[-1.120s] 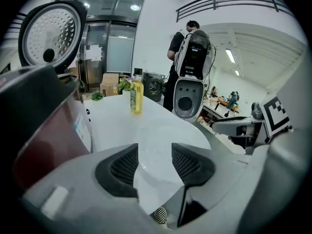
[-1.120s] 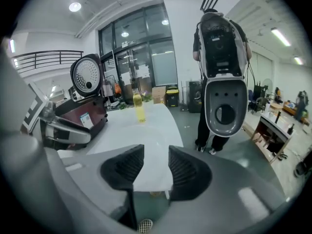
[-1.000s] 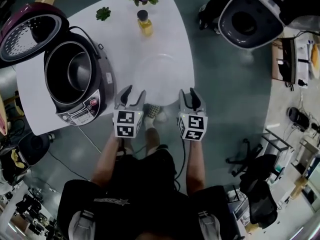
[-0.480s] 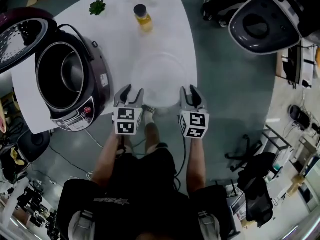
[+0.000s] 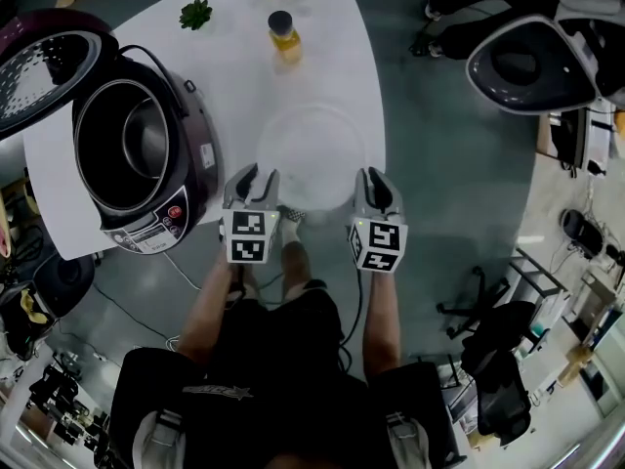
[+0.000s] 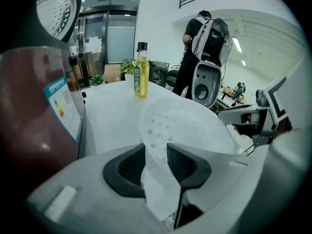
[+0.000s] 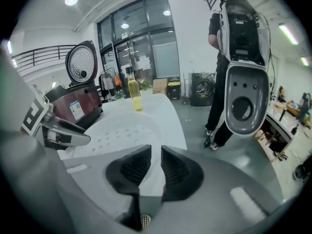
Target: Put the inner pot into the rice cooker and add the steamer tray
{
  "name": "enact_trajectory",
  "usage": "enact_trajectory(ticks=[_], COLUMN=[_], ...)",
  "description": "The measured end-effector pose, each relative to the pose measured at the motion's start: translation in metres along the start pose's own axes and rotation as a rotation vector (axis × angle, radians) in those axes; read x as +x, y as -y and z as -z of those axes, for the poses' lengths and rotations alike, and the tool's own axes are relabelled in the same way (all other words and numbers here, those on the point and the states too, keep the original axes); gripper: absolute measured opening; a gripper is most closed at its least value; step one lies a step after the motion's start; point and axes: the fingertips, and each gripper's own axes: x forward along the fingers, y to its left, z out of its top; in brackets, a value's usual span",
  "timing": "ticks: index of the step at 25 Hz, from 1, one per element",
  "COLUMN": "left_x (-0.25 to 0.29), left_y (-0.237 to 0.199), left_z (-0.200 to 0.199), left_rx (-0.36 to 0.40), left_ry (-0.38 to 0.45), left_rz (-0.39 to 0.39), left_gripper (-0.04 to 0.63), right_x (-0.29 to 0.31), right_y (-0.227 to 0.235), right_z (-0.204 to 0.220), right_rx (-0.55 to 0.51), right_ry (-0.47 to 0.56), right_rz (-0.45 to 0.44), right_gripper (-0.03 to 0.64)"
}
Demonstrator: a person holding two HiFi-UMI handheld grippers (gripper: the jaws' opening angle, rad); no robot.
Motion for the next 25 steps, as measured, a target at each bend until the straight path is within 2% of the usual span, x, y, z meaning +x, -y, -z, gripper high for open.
enact_trajectory(ticks=[5, 8, 12, 16, 25], left_x=[-0.004, -0.004, -0.003, -0.002, -0.009], left_y=[-0.002, -0.011, -0.009, -0.005, 0.005], left_z=[0.001, 0.002, 0.004, 0.005, -0.010], left_rx=[0.012, -0.019, -0.019, -0.089, -0.179], left_ry=[-0.007, 0.003, -0.004, 0.005, 0.039], left_rz=[-0.036, -0.075, -0.053, -0.032, 0.020], left_gripper=[0.118, 0.059, 0.042, 0.037, 0.032], right_x=[-0.004, -0.005, -0.010, -0.014, -0.027], right_y=[-0.006, -0.006, -0.003, 0.001, 0.007], right_z=[-0.005, -0.004, 0.000, 0.006, -0.001], right_rx=[-0.031, -0.037, -0.030, -0.021, -0.008], right_ry=[0.007, 0.008, 0.006, 0.005, 0.035], right_rz=[-0.003, 0.004, 0.009, 0.017, 0.027], right_gripper=[0.063, 0.063, 0.063, 0.063, 0.063])
